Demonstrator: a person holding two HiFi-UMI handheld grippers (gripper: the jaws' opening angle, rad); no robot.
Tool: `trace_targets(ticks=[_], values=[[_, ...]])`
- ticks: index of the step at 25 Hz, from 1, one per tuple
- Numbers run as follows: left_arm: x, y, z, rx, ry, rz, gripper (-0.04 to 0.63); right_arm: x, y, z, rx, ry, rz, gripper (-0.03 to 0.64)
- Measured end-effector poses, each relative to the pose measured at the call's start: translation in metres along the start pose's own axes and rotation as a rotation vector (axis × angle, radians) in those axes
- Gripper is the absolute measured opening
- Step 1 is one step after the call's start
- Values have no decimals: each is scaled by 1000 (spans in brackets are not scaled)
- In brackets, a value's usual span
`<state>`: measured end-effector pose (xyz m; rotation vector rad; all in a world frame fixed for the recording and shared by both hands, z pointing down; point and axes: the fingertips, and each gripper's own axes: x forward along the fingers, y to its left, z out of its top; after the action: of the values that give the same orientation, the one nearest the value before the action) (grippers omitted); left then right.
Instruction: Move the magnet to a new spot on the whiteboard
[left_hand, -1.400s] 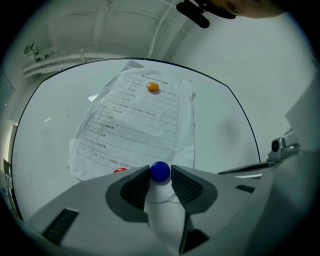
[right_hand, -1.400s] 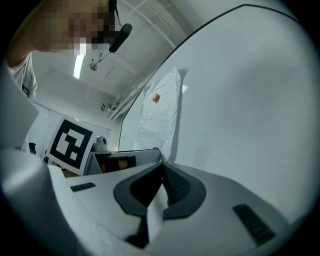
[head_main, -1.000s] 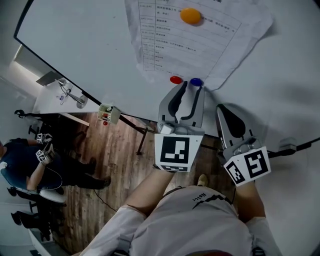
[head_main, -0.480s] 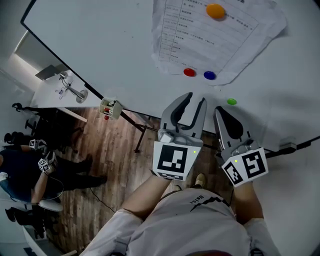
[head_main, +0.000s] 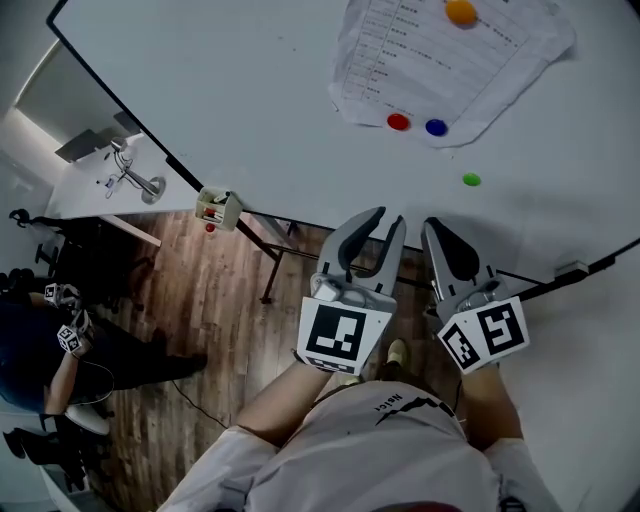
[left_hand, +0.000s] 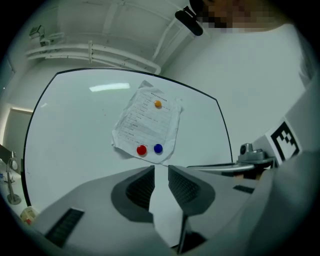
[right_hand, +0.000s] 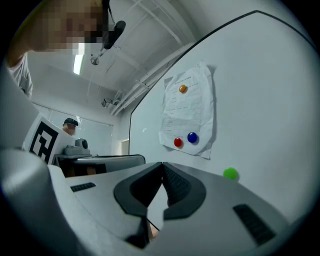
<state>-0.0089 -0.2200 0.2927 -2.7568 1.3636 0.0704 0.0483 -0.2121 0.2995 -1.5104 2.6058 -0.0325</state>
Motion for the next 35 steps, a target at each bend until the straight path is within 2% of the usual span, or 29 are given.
trace_targets(ticks=[4, 8, 11, 16, 35], values=[[-21, -3, -1, -6, -10, -26, 70, -9, 16, -4, 2, 5, -24, 14], [-43, -5, -11, -29, 17, -52, 39, -20, 32, -9, 2, 13, -48, 14], [-57, -7, -14, -61, 14, -83, 12, -28, 42, -13, 4, 17, -67, 14], [-75, -8, -22, -127, 30, -120, 11, -41, 56, -17, 36, 26, -88, 14], [-102, -8, -22, -130, 24, -134, 11, -55, 79, -18, 29, 31, -120, 14]])
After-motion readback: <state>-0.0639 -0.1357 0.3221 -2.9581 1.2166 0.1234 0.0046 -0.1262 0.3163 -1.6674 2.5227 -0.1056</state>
